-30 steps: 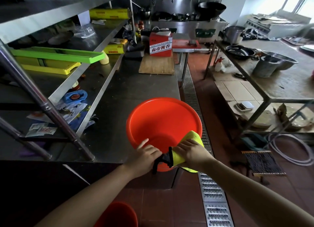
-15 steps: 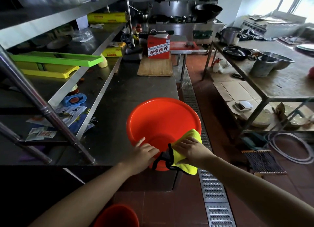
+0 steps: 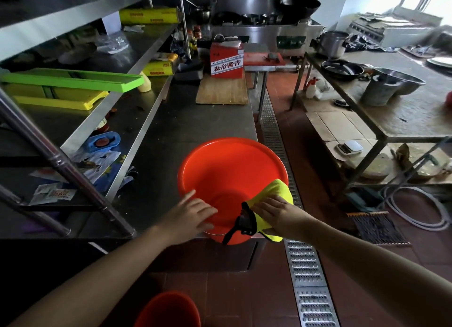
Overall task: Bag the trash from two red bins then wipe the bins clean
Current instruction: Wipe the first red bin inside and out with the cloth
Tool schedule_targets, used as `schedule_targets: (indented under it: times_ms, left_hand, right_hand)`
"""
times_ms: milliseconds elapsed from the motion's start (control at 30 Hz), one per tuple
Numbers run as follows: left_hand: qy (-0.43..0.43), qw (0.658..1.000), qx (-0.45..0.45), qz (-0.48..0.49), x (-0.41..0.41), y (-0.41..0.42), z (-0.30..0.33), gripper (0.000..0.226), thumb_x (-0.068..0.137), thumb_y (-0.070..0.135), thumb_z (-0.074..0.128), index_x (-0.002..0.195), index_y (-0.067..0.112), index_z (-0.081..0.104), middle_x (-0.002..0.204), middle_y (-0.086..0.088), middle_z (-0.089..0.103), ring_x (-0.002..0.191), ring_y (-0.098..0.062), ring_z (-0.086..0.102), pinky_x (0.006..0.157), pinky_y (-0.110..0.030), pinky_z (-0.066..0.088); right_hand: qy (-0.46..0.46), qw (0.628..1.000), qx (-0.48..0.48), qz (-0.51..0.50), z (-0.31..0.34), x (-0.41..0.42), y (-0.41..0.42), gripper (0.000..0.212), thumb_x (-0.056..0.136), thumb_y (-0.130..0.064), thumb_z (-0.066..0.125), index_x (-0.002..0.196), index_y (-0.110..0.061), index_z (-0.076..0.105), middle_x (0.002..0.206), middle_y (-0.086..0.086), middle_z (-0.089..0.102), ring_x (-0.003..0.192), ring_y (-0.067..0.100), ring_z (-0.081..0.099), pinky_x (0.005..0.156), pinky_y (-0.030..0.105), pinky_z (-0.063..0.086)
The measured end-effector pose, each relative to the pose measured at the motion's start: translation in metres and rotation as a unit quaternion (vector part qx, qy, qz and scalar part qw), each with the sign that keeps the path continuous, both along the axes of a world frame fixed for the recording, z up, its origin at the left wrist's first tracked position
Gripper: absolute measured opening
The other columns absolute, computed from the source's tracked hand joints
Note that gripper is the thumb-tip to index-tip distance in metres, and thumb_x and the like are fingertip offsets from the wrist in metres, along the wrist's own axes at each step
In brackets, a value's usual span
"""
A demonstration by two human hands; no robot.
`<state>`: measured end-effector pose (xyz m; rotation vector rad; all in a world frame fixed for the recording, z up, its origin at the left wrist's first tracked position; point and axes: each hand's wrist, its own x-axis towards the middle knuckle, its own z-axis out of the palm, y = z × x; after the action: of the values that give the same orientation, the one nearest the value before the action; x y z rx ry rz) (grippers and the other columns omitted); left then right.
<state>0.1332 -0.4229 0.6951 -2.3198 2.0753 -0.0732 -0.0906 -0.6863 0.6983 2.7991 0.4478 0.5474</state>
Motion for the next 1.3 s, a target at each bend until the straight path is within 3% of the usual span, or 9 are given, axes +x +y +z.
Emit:
schedule_targets:
  times_ms: [267, 500, 667, 733, 800, 967, 1067, 1133, 1300]
  left_hand:
    - [0.048, 0.989, -0.142, -0.007, -0.036, -0.02, -0.022, 0.029, 0.089, 0.036, 0.062, 0.115, 0.023, 0.066, 0.108, 0.011, 0.068, 0.112, -0.013, 0.06, 0.115, -0.046, 0.021]
    - [0.007, 0.999, -0.019, 0.029, 0.049, 0.003, 0.011, 0.036, 0.095, 0.042, 0.053, 0.129, 0.034, 0.056, 0.14, 0.013, 0.052, 0.139, -0.016, 0.038, 0.118, -0.052, 0.007]
    - [0.019, 1.0, 0.012, 0.011, 0.016, -0.014, 0.007, 0.061, 0.095, 0.061, 0.022, 0.14, 0.027, 0.046, 0.141, 0.01, 0.05, 0.136, -0.012, 0.037, 0.121, -0.049, 0.003]
    - [0.052, 0.998, -0.011, 0.024, -0.006, -0.023, 0.001, 0.058, 0.094, 0.056, 0.027, 0.136, 0.024, 0.051, 0.134, 0.007, 0.056, 0.132, -0.014, 0.044, 0.121, -0.048, 0.005]
    - [0.072, 0.996, -0.036, 0.038, -0.021, -0.03, -0.004, 0.045, 0.097, 0.048, 0.041, 0.131, 0.024, 0.056, 0.129, 0.008, 0.059, 0.13, -0.014, 0.045, 0.12, -0.046, 0.003]
    - [0.094, 0.994, -0.052, 0.006, 0.006, -0.024, -0.001, 0.034, 0.094, 0.042, 0.048, 0.124, 0.028, 0.06, 0.12, 0.014, 0.062, 0.126, -0.01, 0.047, 0.119, -0.047, 0.003]
    - [0.075, 0.996, -0.027, 0.027, 0.048, -0.005, 0.007, 0.036, 0.095, 0.044, 0.05, 0.129, 0.035, 0.056, 0.133, 0.017, 0.056, 0.136, -0.011, 0.038, 0.118, -0.046, -0.003]
    - [0.052, 0.998, 0.001, 0.032, 0.063, -0.002, 0.012, 0.039, 0.096, 0.048, 0.049, 0.133, 0.037, 0.052, 0.14, 0.017, 0.05, 0.142, -0.012, 0.029, 0.117, -0.047, -0.007]
    - [0.004, 0.998, 0.047, -0.039, 0.014, -0.035, 0.012, 0.056, 0.094, 0.062, 0.032, 0.132, 0.026, 0.053, 0.132, 0.009, 0.055, 0.132, -0.012, 0.041, 0.12, -0.054, 0.004]
  right_hand:
    - [0.059, 0.996, 0.06, -0.021, -0.003, 0.006, -0.001, 0.067, 0.079, -0.059, 0.067, 0.128, -0.013, 0.065, 0.119, 0.005, 0.07, 0.107, 0.023, 0.068, 0.094, 0.038, 0.054]
    - [0.057, 0.996, 0.022, -0.057, 0.005, 0.017, -0.012, 0.063, 0.065, -0.042, 0.089, 0.119, -0.014, 0.072, 0.107, 0.003, 0.072, 0.096, 0.024, 0.069, 0.089, 0.039, 0.056]
    - [0.116, 0.987, 0.028, -0.108, 0.007, 0.031, 0.005, 0.046, 0.08, -0.028, 0.065, 0.122, -0.01, 0.065, 0.108, 0.007, 0.067, 0.1, 0.03, 0.065, 0.091, 0.042, 0.052]
    - [0.14, 0.983, 0.041, -0.112, 0.007, 0.037, 0.014, 0.05, 0.086, -0.033, 0.043, 0.126, -0.008, 0.061, 0.112, 0.008, 0.065, 0.104, 0.03, 0.063, 0.095, 0.043, 0.048]
    - [0.154, 0.981, 0.05, -0.11, 0.006, 0.039, 0.02, 0.054, 0.087, -0.037, 0.041, 0.128, -0.007, 0.059, 0.115, 0.009, 0.066, 0.106, 0.031, 0.063, 0.097, 0.042, 0.048]
    - [0.107, 0.99, 0.067, -0.069, 0.009, 0.035, 0.002, 0.059, 0.071, -0.049, 0.082, 0.113, -0.01, 0.068, 0.098, 0.004, 0.073, 0.091, 0.025, 0.071, 0.087, 0.036, 0.056]
    - [0.098, 0.991, 0.073, -0.059, 0.011, 0.033, -0.012, 0.065, 0.062, -0.043, 0.09, 0.114, -0.01, 0.07, 0.107, 0.005, 0.074, 0.1, 0.024, 0.071, 0.092, 0.038, 0.056]
    - [0.12, 0.988, 0.064, -0.07, 0.012, 0.034, -0.017, 0.064, 0.065, -0.045, 0.087, 0.118, -0.012, 0.07, 0.108, 0.004, 0.074, 0.1, 0.024, 0.071, 0.093, 0.039, 0.055]
    - [0.188, 0.973, 0.027, -0.132, 0.015, 0.05, 0.004, 0.076, 0.076, -0.076, 0.058, 0.13, -0.023, 0.059, 0.112, -0.003, 0.069, 0.104, 0.022, 0.066, 0.098, 0.04, 0.046]
